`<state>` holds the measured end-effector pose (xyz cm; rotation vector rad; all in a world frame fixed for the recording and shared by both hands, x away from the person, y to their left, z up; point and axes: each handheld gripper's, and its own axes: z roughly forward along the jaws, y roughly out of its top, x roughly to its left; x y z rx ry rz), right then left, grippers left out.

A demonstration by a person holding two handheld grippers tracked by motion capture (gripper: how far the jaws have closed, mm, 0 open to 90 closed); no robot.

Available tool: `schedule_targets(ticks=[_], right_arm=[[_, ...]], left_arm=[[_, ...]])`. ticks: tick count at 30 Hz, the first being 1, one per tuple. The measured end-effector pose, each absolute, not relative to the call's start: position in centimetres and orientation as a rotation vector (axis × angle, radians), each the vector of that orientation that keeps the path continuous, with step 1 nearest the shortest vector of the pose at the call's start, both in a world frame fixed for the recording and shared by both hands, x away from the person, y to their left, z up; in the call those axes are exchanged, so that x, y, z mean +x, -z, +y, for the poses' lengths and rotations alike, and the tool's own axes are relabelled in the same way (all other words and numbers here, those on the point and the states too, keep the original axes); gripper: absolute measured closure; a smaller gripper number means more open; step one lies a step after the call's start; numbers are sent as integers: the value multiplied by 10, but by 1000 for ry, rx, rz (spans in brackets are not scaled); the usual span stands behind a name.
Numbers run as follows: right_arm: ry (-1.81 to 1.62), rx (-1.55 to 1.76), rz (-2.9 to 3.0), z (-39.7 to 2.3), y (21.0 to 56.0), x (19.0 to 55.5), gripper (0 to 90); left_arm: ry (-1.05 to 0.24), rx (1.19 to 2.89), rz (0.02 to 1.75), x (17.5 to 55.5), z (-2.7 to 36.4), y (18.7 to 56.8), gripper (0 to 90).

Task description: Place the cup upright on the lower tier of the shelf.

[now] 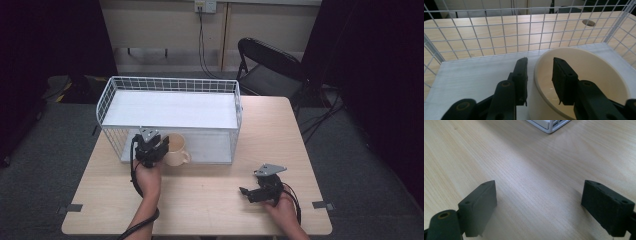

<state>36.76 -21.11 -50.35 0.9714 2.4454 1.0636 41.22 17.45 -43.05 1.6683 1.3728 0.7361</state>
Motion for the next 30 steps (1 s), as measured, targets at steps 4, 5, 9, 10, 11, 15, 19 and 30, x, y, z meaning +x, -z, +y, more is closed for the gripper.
schedule_targets(ticks=[4,5,9,10,11,15,19,30], right_arm=[[-1064,971,2446,-211,504,368,122],[-1064,971,2445,-211,504,368,122],[-1064,971,2446,-211,504,368,122],[-1064,971,2446,-211,504,368,122],[-1064,971,2446,-211,504,368,122],[-1064,971,2446,-211,504,368,122],[-1064,971,2446,-211,504,368,122],[-1064,972,2445,-211,504,368,123]], left_arm=[[-714,1680,1380,409,177,428,554],[-707,1673,1380,408,178,428,513],[-685,1682,1360,404,181,425,434],[-672,1685,1359,402,182,424,410],[-663,1679,1355,401,182,424,392],[-654,1699,1313,393,185,421,342],[-652,1710,1266,385,185,415,324],[-626,1736,1208,366,185,416,304]])
